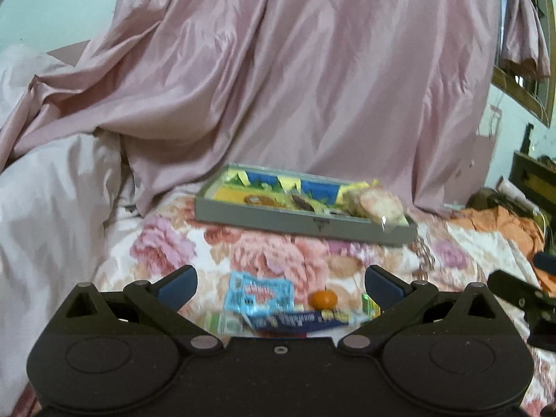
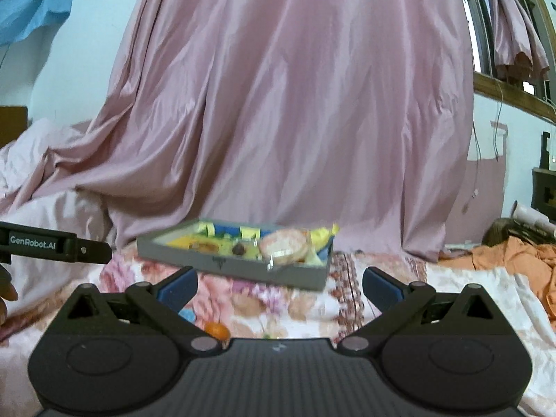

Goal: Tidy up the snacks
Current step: 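Lift both open grippers away from the tray toward the loose snacks, then lower the left gripper onto the orange tofu packet while the right gripper grasps the yellow biscuit packet, then close the left gripper on the orange packet while the right gripper holds the yellow packet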

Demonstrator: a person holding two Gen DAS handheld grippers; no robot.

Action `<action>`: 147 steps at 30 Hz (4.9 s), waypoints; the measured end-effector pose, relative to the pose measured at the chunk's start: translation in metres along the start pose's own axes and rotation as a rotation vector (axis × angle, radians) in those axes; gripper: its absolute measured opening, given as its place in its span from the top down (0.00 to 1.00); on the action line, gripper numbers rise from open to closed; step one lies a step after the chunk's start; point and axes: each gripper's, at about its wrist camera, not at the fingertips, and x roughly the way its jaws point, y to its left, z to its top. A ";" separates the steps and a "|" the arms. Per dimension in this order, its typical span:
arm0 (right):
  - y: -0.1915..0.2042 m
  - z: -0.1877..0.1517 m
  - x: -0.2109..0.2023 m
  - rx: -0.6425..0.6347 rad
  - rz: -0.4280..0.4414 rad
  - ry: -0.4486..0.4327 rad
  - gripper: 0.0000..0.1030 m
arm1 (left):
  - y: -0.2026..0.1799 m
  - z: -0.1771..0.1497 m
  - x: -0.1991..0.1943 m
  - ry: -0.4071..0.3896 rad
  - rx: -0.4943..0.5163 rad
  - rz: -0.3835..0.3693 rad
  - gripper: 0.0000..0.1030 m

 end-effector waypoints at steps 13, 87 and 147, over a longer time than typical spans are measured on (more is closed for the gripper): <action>0.018 -0.019 0.010 -0.089 -0.056 0.192 0.00 | 0.017 -0.046 0.004 0.197 0.068 -0.018 0.01; 0.004 -0.077 0.195 0.020 0.092 0.688 0.36 | 0.016 -0.073 0.133 0.426 0.085 -0.131 0.33; 0.056 -0.085 0.134 -0.256 0.180 0.691 0.49 | 0.022 -0.087 0.083 0.538 -0.145 -0.208 0.52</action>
